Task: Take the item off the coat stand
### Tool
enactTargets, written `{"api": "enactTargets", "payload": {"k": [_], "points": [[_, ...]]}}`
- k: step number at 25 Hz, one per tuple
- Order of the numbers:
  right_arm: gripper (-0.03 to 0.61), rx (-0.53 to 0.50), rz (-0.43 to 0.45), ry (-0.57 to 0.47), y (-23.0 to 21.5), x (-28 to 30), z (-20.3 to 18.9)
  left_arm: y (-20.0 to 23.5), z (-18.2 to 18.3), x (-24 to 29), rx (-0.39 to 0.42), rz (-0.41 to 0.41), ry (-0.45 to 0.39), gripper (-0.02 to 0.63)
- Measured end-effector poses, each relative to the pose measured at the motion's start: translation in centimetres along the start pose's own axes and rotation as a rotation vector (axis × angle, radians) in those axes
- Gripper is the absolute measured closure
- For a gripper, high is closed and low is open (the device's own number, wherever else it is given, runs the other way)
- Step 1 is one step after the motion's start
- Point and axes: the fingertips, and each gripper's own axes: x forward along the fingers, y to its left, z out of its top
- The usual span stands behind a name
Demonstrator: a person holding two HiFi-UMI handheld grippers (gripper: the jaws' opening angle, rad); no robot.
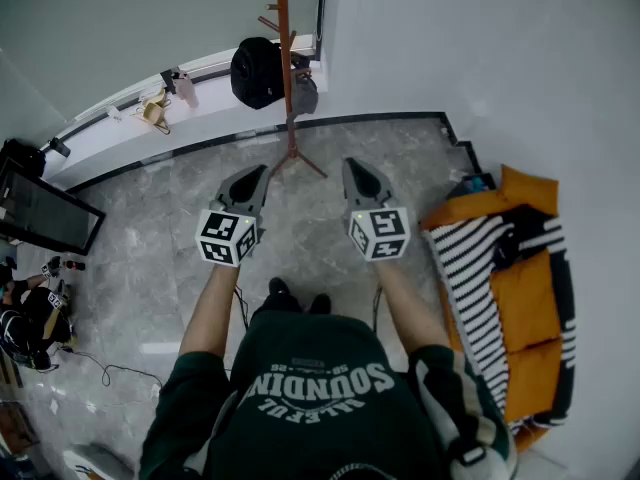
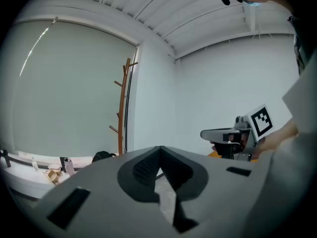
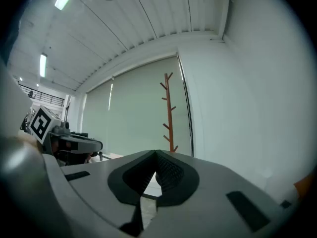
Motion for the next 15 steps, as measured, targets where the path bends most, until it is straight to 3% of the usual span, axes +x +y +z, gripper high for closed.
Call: {"api": "enactTargets", "payload": {"k": [5, 15], "points": [[0.578, -0.017, 0.063, -0.003, 0.9, -0.8, -0.8, -1.0, -1.2, 0.1, 0.001, -0.019, 0.008, 0.614], [0.578, -0.018, 0.014, 0.019, -1.6, -0.4, -1.5, -1.7, -2.5, 1.8, -0.02, -0.027, 0.037, 0.614]]}}
